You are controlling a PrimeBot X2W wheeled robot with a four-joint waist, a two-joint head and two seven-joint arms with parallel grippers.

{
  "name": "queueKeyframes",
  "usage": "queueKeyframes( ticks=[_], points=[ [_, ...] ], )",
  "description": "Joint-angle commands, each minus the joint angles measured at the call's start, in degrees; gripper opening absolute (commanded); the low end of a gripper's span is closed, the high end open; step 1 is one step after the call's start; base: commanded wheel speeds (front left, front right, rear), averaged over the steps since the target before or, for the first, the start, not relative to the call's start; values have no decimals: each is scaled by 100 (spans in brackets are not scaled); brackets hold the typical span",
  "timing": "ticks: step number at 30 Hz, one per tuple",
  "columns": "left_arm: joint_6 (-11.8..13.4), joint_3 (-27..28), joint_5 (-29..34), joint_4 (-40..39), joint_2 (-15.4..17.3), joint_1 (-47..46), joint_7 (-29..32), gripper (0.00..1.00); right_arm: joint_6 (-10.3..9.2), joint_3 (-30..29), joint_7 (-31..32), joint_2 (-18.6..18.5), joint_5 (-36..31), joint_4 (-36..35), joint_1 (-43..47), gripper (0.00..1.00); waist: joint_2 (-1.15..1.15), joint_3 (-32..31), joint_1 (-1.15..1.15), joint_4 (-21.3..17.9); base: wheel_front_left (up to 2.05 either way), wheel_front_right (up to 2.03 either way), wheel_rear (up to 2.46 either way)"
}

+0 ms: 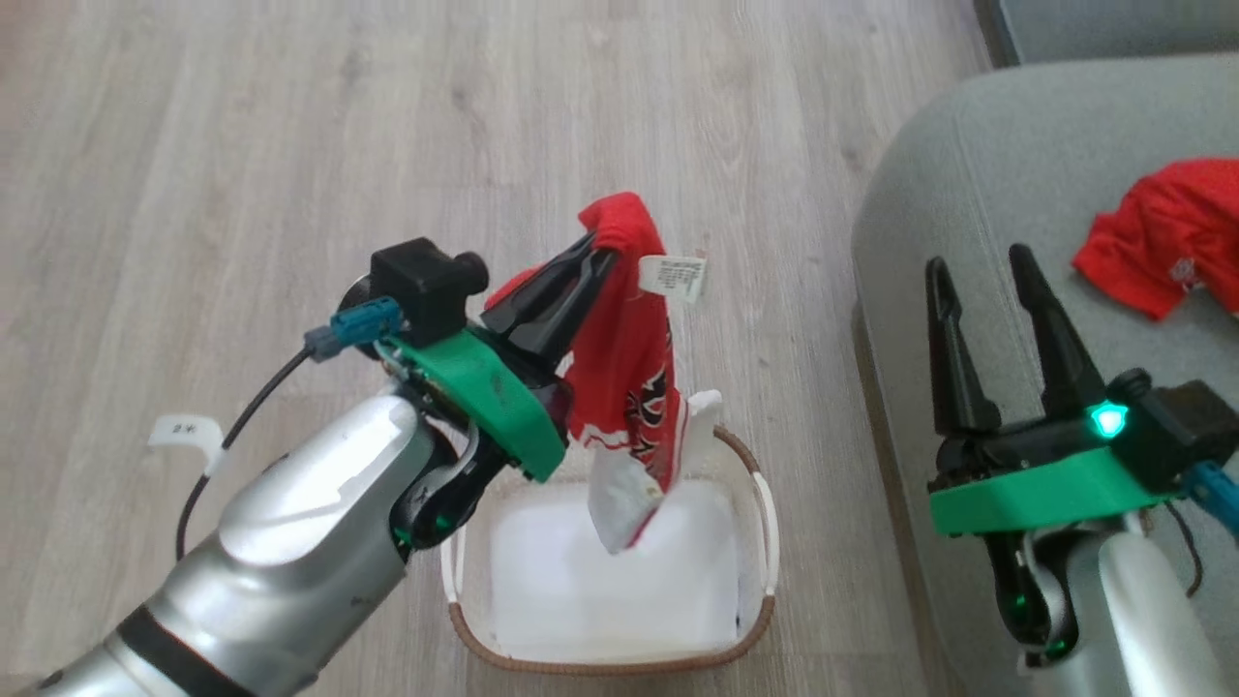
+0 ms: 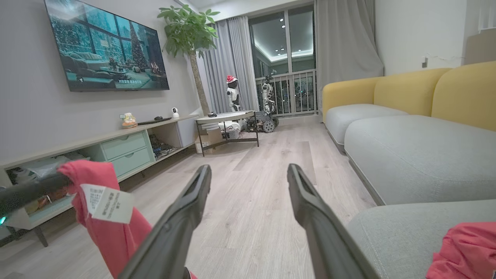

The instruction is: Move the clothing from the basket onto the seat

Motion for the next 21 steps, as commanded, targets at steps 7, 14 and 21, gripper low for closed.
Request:
queueKeyframes(
  ticks=[7, 14, 21],
  points=[
    [125, 264, 125, -520, 114, -710, 294, 0, -1, 266, 34, -123, 179, -91, 164, 100, -1, -356, 1, 247, 0, 0, 0],
    [189, 313, 114, -704, 89, -994, 488, 0, -1, 452, 28, -122, 273, -44, 331, 100, -1, -433, 1, 311, 0, 0, 0],
    [231, 274, 107, -759, 52, -1021, 529, 0, -1, 842, 27, -219, 423, -6, 371, 100, -1, -475, 1, 314, 0, 0, 0]
  ],
)
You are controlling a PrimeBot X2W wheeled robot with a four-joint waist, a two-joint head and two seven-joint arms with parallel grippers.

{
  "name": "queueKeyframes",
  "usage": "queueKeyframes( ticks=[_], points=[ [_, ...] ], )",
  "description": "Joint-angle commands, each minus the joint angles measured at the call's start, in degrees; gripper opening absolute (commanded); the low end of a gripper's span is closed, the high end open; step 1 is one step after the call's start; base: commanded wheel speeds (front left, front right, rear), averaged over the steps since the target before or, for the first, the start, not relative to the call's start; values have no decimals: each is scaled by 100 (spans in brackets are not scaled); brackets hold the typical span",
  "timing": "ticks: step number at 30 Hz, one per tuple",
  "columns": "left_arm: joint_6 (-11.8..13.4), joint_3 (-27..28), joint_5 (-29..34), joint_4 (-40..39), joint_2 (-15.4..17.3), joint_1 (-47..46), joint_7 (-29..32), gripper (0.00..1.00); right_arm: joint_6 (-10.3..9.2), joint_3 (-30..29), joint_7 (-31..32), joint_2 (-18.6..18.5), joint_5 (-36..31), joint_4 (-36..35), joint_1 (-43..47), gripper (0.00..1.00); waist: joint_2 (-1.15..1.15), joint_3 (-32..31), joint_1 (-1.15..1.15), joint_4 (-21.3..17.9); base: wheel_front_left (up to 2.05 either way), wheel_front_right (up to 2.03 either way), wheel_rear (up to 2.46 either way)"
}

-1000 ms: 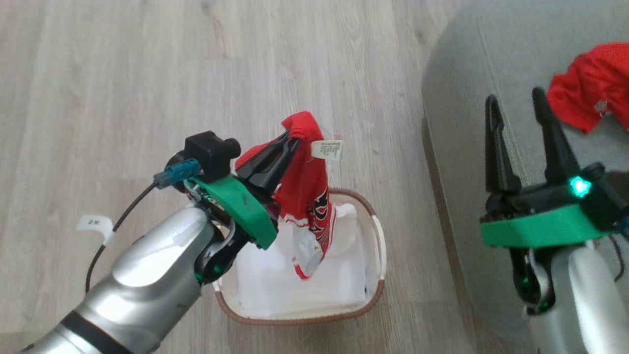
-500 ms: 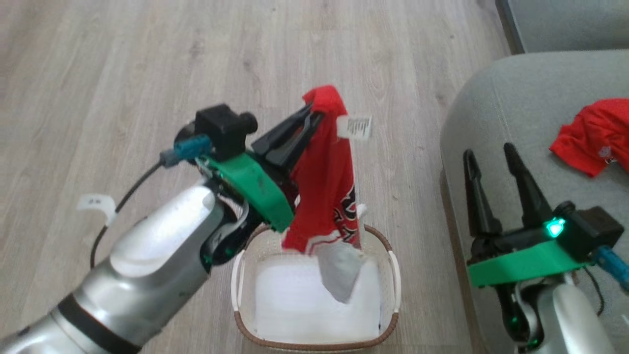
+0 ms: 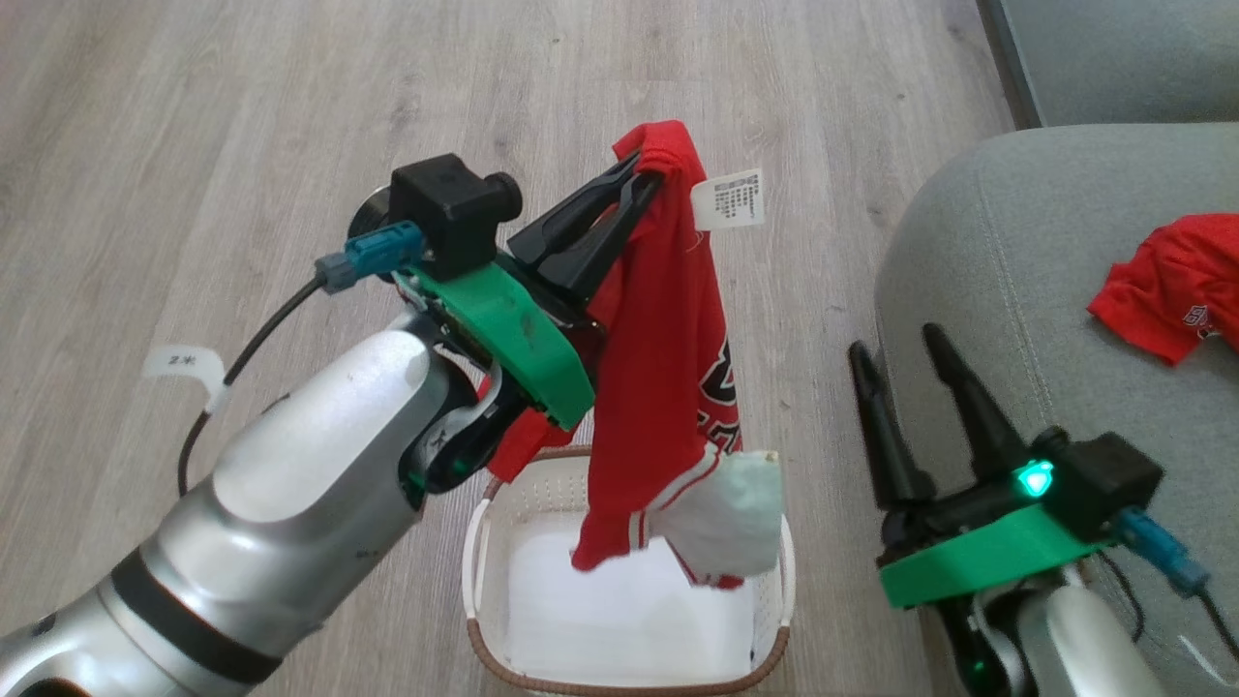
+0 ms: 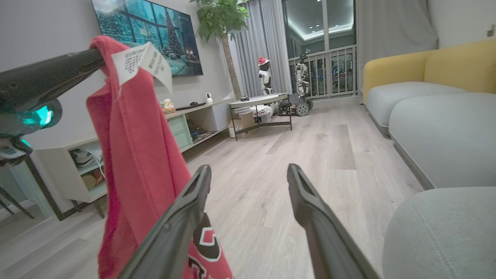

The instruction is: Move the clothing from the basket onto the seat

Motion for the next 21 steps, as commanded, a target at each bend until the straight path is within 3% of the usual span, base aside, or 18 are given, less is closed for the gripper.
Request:
queueKeyframes(
  ticks=[1, 9, 21],
  points=[
    [21, 247, 4, -164, 77, -401, 10, 0, -1, 205, 4, -71, 45, -152, -100, 100, 0, -2, 1, 5, 0, 0, 0],
    [-19, 194, 45, -124, 26, -535, 26, 0, -1, 1083, 210, -184, 166, 377, -490, 100, 0, 43, 1, 36, 0, 0, 0],
    [-119, 107, 15, -141, -162, -650, -14, 0, -1, 2076, 272, 101, 259, 2317, -1768, 100, 0, 90, 1, 251, 0, 0, 0]
  ],
)
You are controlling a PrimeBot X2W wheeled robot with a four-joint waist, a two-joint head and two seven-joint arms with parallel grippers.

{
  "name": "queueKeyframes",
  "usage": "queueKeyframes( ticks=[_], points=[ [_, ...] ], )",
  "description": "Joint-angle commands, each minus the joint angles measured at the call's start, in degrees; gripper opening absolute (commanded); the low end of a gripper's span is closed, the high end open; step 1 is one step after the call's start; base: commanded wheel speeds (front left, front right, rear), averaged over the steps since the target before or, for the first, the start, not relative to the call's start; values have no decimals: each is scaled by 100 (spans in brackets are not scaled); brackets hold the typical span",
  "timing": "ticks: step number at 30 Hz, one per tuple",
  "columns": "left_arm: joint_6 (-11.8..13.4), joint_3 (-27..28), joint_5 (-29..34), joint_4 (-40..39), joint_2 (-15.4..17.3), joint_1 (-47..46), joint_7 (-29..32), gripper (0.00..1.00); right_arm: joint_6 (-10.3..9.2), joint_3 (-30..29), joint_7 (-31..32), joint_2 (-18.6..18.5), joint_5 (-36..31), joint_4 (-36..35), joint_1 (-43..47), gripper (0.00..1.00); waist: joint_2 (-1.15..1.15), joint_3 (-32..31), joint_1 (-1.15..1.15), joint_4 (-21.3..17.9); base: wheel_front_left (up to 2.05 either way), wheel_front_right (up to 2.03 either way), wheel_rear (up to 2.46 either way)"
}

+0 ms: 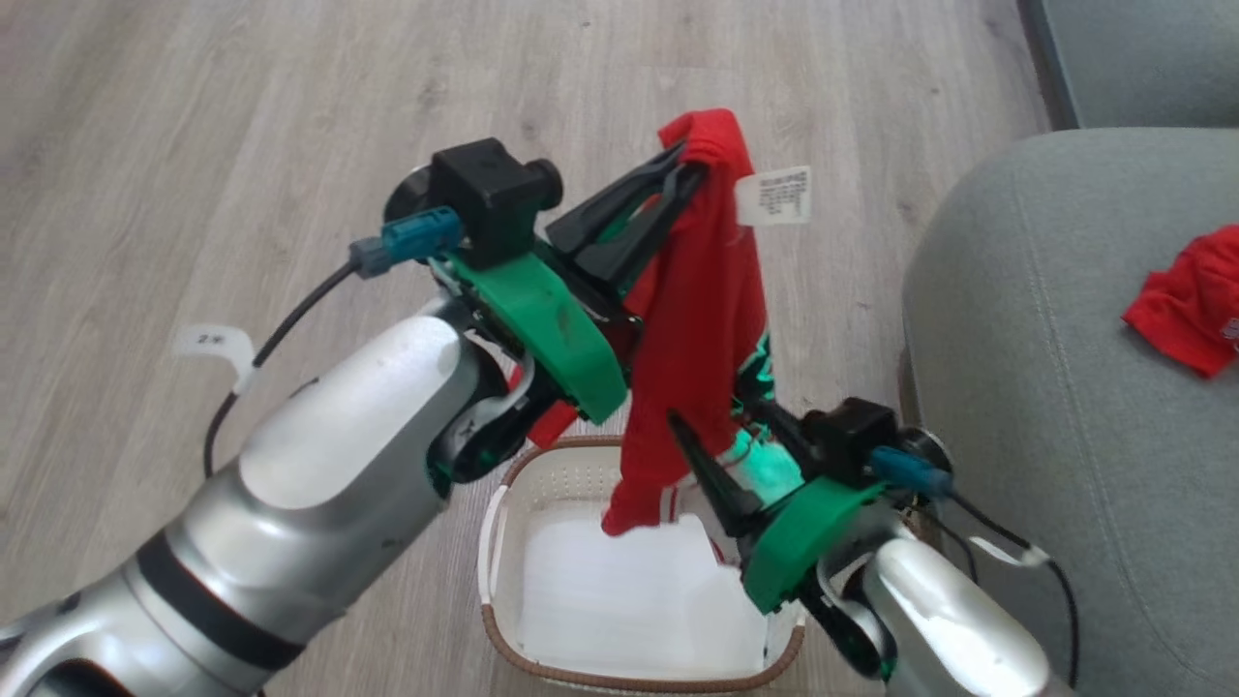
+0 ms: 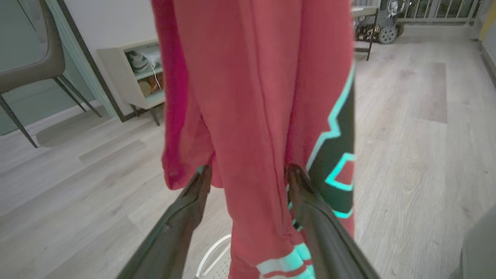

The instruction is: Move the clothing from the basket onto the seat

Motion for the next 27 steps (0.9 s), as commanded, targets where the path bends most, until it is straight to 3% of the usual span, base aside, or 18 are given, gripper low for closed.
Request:
queueKeyframes(
  ticks=[1, 7, 14, 15, 16, 17, 22, 27],
  points=[
    [-45, 224, 19, -158, 20, -416, -68, 0, -2, 210, -44, 120, 107, 189, -370, 100, 0, -16, 0, 69, 0, 0, 0],
    [-49, 122, 28, -233, -61, -391, -53, 0, -2, 492, -259, 228, 395, 1198, -825, 100, 0, -58, 0, 194, 0, 0, 0],
    [-36, 71, -4, -305, -89, -356, -18, 0, -2, 737, -472, 266, 705, 1876, -1214, 100, 0, -90, 0, 282, 0, 0, 0],
    [-31, 68, -9, -317, -91, -352, -14, 0, -2, 762, -499, 269, 744, 1952, -1258, 75, 0, -86, 0, 294, 0, 0, 0],
    [-18, 62, 8, -330, -79, -361, -7, 0, -2, 784, -522, 271, 780, 2009, -1308, 22, 0, -66, 0, 303, 0, 0, 0],
    [-14, 53, 22, -335, -70, -362, -12, 0, -2, 815, -542, 272, 825, 2045, -1345, 0, 0, -68, 0, 312, 0, 0, 0],
    [21, 71, 13, -332, -7, -321, -38, 0, -2, 743, -594, 274, 901, 2077, -1481, 0, 0, -14, 0, 286, 0, 0, 0],
    [58, 78, 5, -288, 115, -219, -68, 0, -2, 80, -598, 274, 593, 1673, -1432, 0, 0, 59, 0, 206, 0, 0, 0]
  ],
)
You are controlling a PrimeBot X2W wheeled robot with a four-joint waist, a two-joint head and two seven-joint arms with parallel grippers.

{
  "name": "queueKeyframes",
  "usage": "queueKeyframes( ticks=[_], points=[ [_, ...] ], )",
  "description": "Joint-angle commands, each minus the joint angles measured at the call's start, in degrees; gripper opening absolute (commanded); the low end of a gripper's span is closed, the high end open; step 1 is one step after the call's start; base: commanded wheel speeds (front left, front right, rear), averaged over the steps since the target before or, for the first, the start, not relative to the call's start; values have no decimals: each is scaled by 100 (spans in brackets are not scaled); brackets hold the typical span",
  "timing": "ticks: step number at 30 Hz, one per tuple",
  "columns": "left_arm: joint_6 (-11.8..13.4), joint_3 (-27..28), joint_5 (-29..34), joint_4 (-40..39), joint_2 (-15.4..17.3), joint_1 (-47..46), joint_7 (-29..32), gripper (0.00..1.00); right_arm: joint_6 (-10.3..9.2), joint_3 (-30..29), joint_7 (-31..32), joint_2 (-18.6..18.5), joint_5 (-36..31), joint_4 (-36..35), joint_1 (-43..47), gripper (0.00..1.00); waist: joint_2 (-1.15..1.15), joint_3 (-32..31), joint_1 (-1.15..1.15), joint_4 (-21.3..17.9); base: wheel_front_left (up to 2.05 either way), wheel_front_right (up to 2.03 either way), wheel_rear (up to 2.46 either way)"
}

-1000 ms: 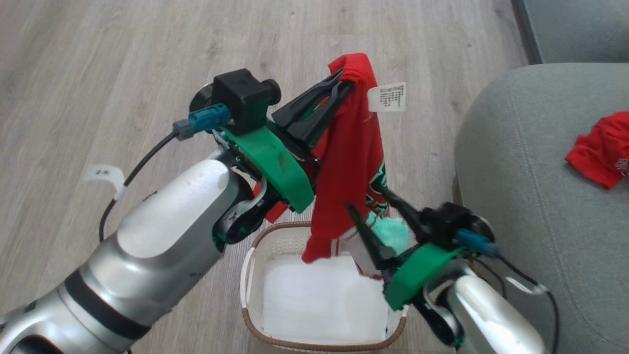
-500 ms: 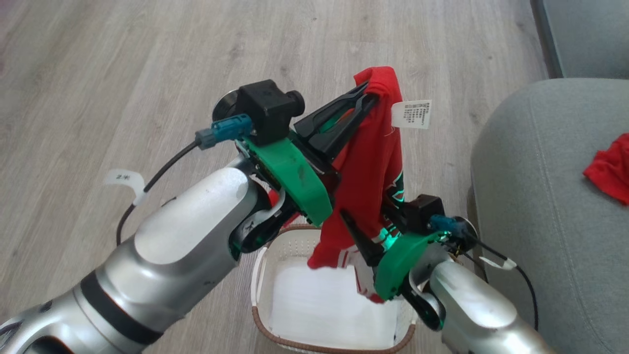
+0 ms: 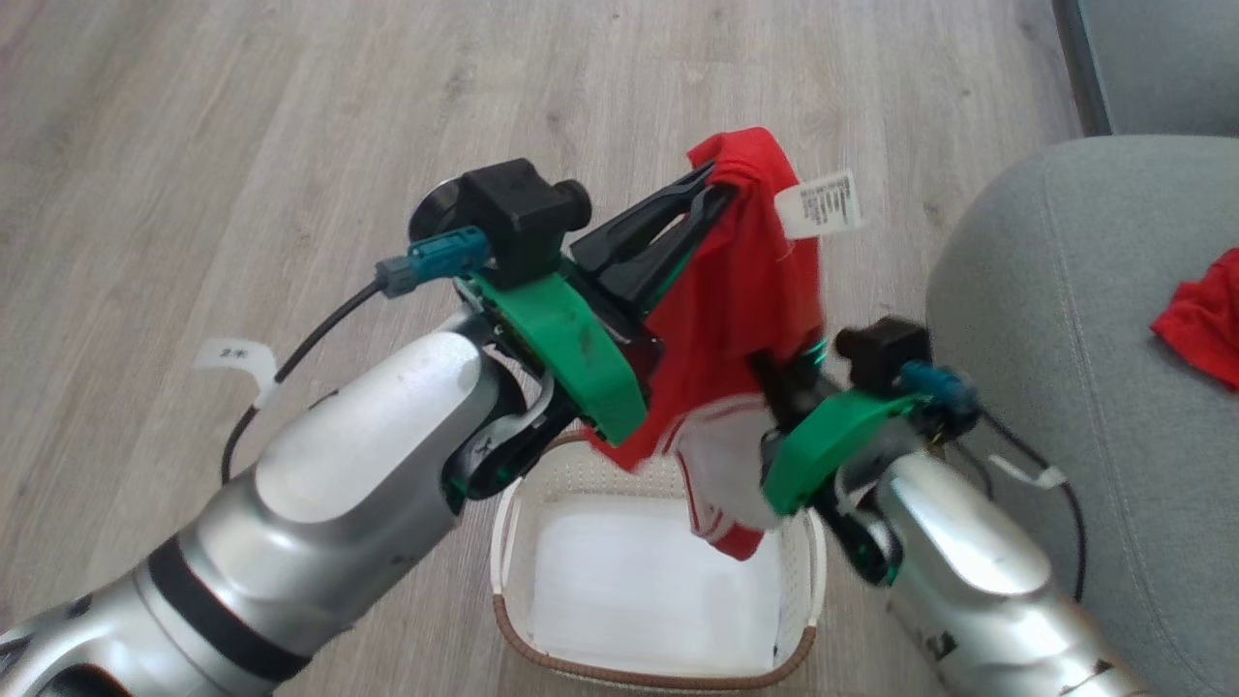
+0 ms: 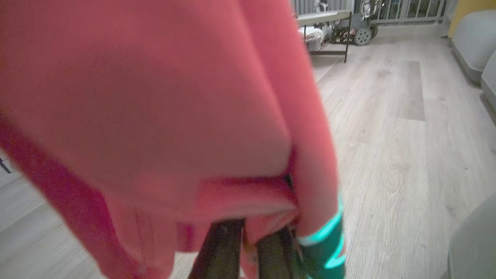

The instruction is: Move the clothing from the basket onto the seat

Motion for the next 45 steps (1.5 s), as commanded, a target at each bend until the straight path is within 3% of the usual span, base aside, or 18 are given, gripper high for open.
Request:
queueKeyframes(
  ticks=[1, 8, 18, 19, 21, 23, 32, 45],
  points=[
    [32, 264, 13, -121, 188, -204, -70, 0, -2, -121, -76, 100, -141, -293, -146, 0, 0, 26, 0, -28, 0, 0, 0],
    [103, 236, 0, -148, 419, 67, -119, 0, -2, -1136, -77, 100, -732, -1163, 330, 0, 0, 55, 0, -102, 0, 0, 0],
    [223, 128, -123, -120, 629, 623, -165, 0, -2, -1982, -77, 100, -1089, -2249, 904, 0, 0, -5, 0, -192, 0, 0, 0],
    [231, 114, -142, -130, 620, 675, -174, 38, -2, -2043, -77, 100, -1116, -2334, 951, 0, 0, -11, 0, -205, 0, 0, 0],
    [248, 74, -158, -153, 603, 761, -186, 84, -2, -2154, -77, 93, -1173, -2500, 1039, 0, 0, -11, 0, -243, 0, 0, 0],
    [250, 33, -173, -186, 588, 836, -198, 100, -2, -2244, -77, 69, -1238, -2652, 1114, 0, 0, 5, 0, -306, 0, 0, 0],
    [316, -89, -135, -280, 614, 1062, -267, 100, -2, -2582, -77, -67, -1417, -3157, 1313, 0, 0, 88, 0, -743, 0, 0, 0],
    [446, -141, -60, -339, 686, 1241, -394, 100, -2, -2889, 121, -242, -1529, -4069, 1495, 0, 0, 242, 0, -1902, 0, 0, 0]
  ],
)
